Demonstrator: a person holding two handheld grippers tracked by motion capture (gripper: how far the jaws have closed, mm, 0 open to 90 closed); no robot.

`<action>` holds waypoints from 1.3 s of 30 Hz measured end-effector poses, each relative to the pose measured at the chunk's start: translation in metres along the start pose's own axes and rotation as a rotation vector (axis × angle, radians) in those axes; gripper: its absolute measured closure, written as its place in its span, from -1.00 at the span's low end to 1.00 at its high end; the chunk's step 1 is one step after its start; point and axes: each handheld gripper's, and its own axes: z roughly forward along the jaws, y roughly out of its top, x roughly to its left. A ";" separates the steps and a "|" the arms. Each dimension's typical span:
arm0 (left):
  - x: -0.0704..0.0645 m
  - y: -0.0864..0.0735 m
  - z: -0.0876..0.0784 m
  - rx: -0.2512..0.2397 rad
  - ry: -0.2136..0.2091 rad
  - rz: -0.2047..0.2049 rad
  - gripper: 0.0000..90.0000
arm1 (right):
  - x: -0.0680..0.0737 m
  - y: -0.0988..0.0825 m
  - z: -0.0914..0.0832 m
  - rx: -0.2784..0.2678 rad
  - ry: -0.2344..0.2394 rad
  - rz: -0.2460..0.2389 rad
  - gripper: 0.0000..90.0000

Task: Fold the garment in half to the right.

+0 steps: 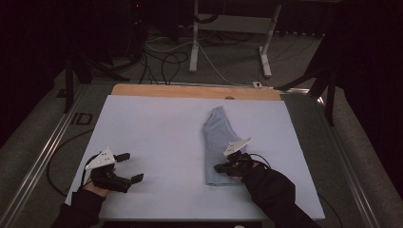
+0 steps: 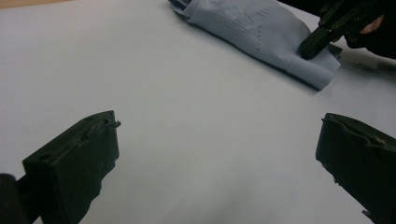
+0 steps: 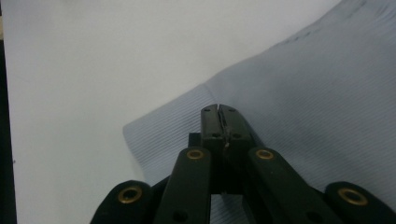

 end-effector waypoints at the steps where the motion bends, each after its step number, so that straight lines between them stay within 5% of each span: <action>1: 0.000 0.000 0.000 -0.001 -0.002 -0.002 -0.99 | 0.000 -0.002 0.001 0.005 0.000 -0.002 1.00; 27: 0.001 -0.002 0.003 0.013 0.001 0.007 -0.99 | 0.021 -0.012 0.010 0.026 0.040 -0.061 1.00; 39: -0.001 -0.001 0.002 0.014 -0.016 0.020 -0.99 | 0.020 -0.007 0.004 -0.016 0.074 -0.024 1.00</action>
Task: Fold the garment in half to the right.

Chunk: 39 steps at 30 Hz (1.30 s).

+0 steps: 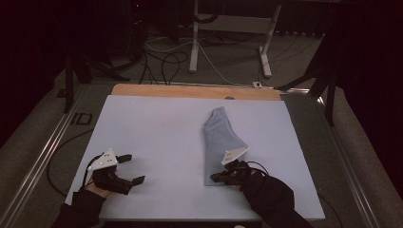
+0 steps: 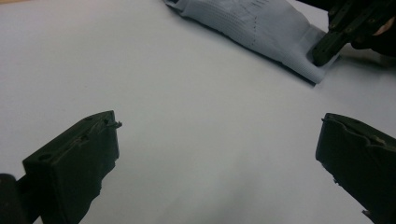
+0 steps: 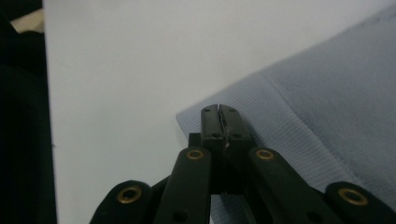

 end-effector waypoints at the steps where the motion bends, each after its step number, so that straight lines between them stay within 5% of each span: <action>1: 0.000 0.000 0.000 0.000 0.001 0.001 -0.99 | -0.001 0.002 -0.002 -0.012 0.003 -0.005 1.00; 5: 0.000 0.000 -0.001 -0.003 0.005 -0.002 -0.99 | -0.001 0.008 -0.013 -0.054 -0.011 -0.001 0.99; 10: 0.001 0.001 -0.002 -0.006 0.003 -0.002 -0.99 | -0.007 0.013 -0.024 -0.114 -0.042 0.010 0.73; 24: 0.001 0.001 -0.003 0.000 0.007 0.006 -0.99 | -0.020 0.028 -0.039 -0.215 -0.067 0.035 -0.48; 27: 0.001 0.001 -0.004 -0.005 0.007 -0.001 -0.99 | -0.023 0.030 -0.041 -0.226 -0.037 0.042 -0.77; 33: 0.001 0.001 -0.004 -0.002 0.005 0.004 -0.99 | -0.028 0.033 -0.046 -0.246 -0.042 0.032 -0.80; 39: 0.001 0.001 -0.005 -0.001 0.009 -0.001 -0.99 | -0.028 0.028 -0.048 -0.263 -0.104 0.011 -0.80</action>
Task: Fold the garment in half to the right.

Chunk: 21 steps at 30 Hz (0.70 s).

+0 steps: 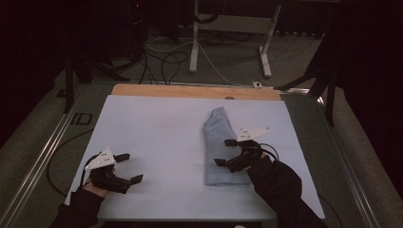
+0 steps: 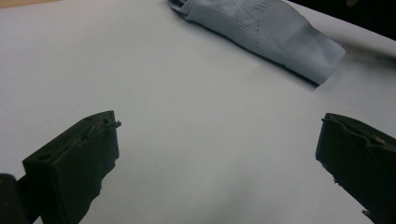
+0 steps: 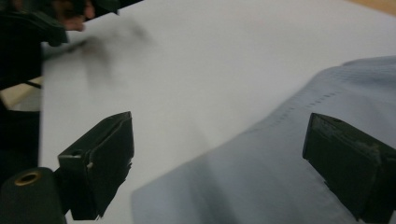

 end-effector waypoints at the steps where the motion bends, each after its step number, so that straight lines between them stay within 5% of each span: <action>1: 0.000 0.000 -0.001 0.002 0.001 0.005 -0.99 | 0.000 -0.001 -0.001 -0.002 0.000 -0.003 -0.80; 21: -0.002 0.000 -0.001 -0.002 -0.014 0.023 -0.99 | -0.013 -0.051 -0.040 -0.021 -0.123 0.050 -0.80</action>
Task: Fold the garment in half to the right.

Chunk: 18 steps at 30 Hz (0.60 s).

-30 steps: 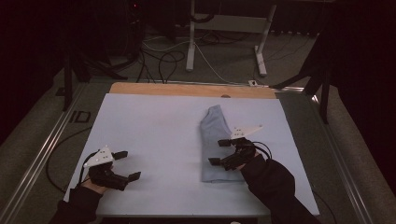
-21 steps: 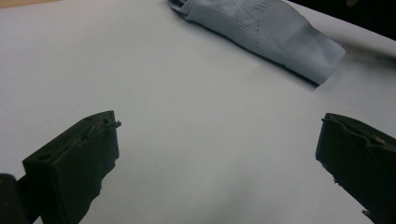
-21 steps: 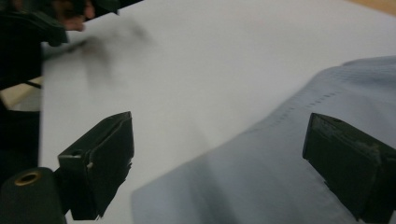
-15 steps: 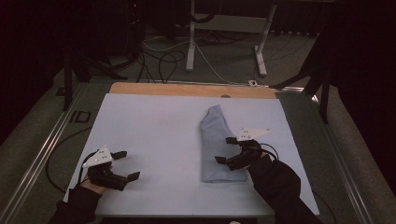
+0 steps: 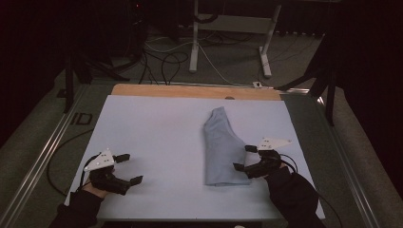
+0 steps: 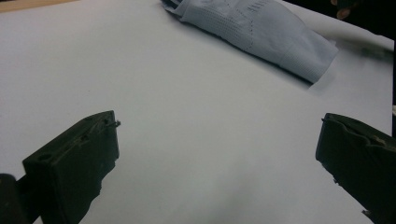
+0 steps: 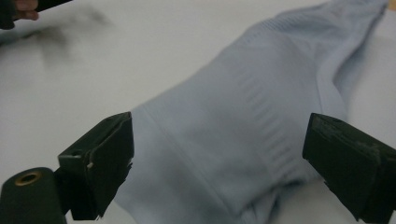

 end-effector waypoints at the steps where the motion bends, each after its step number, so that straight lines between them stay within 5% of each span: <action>1: 0.000 0.000 0.000 -0.001 0.001 0.000 -0.99 | 0.000 -0.003 -0.002 0.004 -0.012 0.000 -0.80; 18: -0.001 -0.001 -0.001 0.006 0.010 0.003 -0.99 | -0.005 -0.039 -0.023 0.018 -0.095 0.028 -0.80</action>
